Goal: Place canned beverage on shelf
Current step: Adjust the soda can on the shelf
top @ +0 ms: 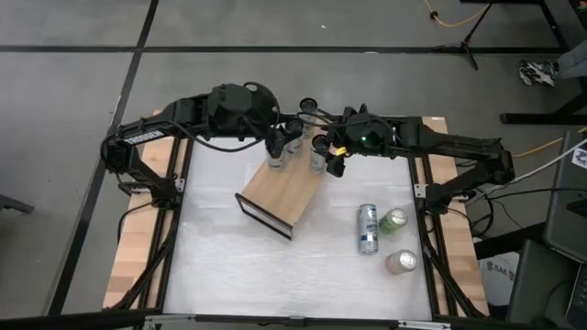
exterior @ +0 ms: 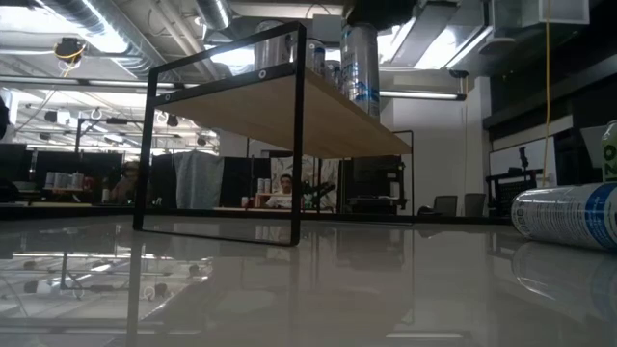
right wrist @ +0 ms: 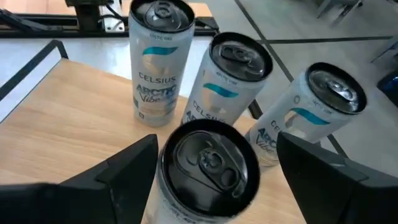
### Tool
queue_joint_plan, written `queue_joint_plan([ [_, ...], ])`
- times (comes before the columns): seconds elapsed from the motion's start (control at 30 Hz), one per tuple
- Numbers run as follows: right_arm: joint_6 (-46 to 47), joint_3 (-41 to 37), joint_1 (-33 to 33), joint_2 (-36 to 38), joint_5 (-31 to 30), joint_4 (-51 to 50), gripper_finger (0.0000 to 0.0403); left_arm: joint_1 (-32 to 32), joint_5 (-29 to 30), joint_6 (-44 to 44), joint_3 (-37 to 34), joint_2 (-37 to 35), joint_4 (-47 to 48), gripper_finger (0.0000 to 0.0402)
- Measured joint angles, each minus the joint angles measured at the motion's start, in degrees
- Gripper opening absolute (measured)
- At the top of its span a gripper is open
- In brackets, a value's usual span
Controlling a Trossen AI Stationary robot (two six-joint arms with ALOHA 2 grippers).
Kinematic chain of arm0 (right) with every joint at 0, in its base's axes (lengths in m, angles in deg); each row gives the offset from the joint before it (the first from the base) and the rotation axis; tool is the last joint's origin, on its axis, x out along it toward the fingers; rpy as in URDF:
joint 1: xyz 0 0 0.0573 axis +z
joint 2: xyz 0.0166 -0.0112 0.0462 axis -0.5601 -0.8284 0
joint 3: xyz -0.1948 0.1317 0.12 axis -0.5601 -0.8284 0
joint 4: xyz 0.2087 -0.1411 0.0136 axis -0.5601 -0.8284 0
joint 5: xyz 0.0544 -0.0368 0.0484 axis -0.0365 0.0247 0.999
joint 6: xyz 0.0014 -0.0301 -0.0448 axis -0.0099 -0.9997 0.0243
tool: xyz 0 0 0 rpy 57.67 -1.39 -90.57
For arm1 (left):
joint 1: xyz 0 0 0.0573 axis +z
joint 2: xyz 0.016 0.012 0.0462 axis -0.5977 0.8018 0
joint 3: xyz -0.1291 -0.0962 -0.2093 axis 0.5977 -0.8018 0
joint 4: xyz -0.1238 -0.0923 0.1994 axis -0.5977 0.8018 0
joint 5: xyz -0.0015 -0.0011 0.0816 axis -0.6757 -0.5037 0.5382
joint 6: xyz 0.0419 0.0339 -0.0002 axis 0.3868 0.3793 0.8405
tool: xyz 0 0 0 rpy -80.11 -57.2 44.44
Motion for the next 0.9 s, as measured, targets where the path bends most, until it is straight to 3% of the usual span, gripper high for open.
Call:
queue_joint_plan([
  [0.73, 1.03, 0.0, 0.01, -2.54, -0.97, -2.69, 0.0318, -0.05, -0.04, 0.0, 0.0, 0.01, -0.01, 0.0299],
  [0.9, 0.65, 0.0, 0.01, -2.49, -0.33, -2.55, 0.0283, -0.05, -0.04, 0.0, 0.0, 0.03, -0.01, 0.0299],
])
